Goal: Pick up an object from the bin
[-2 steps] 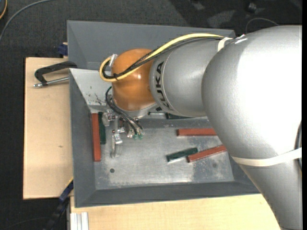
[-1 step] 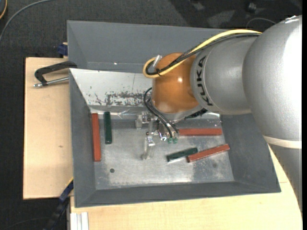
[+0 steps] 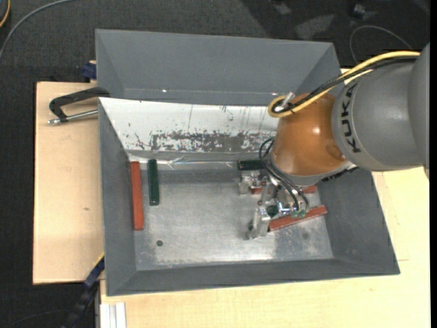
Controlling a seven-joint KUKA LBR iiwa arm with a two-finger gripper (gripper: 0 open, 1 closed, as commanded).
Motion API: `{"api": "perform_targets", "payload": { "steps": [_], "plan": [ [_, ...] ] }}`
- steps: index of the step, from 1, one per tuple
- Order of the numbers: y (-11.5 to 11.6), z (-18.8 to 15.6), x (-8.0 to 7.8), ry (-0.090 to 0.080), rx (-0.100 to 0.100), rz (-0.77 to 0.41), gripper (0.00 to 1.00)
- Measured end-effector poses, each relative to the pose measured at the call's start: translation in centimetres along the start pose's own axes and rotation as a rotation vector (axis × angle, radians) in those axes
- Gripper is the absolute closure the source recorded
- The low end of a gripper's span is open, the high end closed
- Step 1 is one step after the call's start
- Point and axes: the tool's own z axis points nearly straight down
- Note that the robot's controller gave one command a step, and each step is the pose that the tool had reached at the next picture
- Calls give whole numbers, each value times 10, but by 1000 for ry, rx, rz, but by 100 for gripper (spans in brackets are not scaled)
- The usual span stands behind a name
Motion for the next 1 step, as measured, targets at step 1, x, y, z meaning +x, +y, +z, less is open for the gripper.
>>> {"api": "perform_targets", "payload": {
  "steps": [1],
  "plan": [
    [-85,1,46,1,0,-64,0]
  ]
}}
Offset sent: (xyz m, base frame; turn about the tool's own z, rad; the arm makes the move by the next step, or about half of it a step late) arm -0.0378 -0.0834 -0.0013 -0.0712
